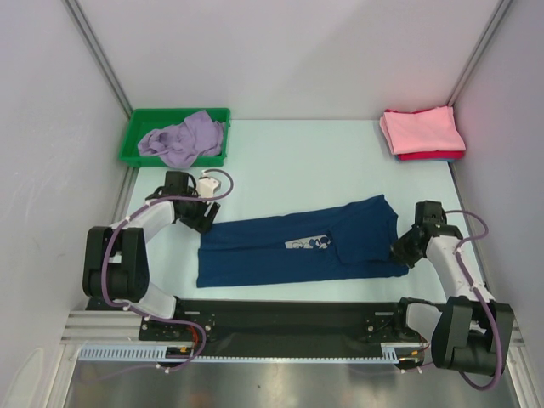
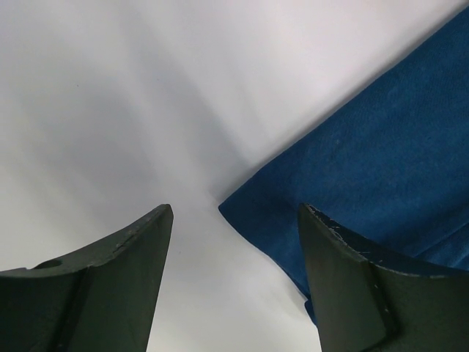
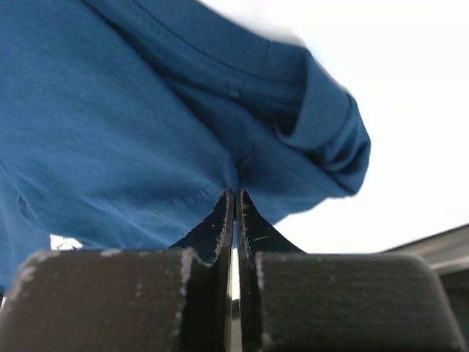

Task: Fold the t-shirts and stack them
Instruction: Fold the tshirt

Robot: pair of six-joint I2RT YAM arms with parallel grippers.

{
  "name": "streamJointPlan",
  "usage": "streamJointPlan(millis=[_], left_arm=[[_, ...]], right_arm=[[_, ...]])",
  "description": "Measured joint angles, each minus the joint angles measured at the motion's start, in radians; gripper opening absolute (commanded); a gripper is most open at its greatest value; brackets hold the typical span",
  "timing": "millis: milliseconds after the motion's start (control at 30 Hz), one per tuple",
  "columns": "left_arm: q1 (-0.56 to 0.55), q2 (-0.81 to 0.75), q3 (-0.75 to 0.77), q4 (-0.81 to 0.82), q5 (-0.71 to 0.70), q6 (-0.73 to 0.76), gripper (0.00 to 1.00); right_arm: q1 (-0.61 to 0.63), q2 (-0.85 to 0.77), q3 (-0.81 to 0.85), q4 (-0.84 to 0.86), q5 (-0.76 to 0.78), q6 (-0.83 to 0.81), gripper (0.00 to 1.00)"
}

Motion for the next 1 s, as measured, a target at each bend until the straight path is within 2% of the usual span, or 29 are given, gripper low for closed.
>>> streamJointPlan(millis=[467, 500, 533, 600, 633, 700, 867, 1000], left_arm=[[0.0, 0.003, 0.0, 0.025, 0.0, 0.031, 0.75], [0.0, 0.006, 0.0, 0.027, 0.0, 0.032, 0.75], [0.0, 0.009, 0.0, 0.029, 0.0, 0.033, 0.75], [0.0, 0.015, 0.0, 0.027, 0.0, 0.033, 0.75], [0.0, 0.016, 0.0, 0.027, 0.0, 0.033, 0.75], [0.0, 0.016, 0.002, 0.027, 0.0, 0.033, 0.75], [0.0, 0.015, 0.02, 0.011, 0.011, 0.032, 0.77], [0.0, 0.017, 0.029, 0.012, 0.016, 0.031, 0.77]], right_arm=[[-0.001, -0.095, 0.023, -0.162, 0.003, 0.016, 0.02], [-0.001, -0.092, 0.023, -0.161, 0.004, 0.016, 0.05], [-0.001, -0.088, 0.023, -0.16, 0.007, 0.016, 0.19], [-0.002, -0.078, 0.017, -0.152, 0.012, 0.022, 0.34], [-0.002, -0.073, 0.012, -0.15, 0.016, 0.022, 0.46], [-0.007, -0.064, 0.008, -0.155, 0.034, 0.024, 0.56], [-0.028, -0.07, 0.008, -0.155, 0.102, 0.041, 0.57], [-0.031, -0.068, -0.011, -0.114, 0.134, 0.069, 0.55]])
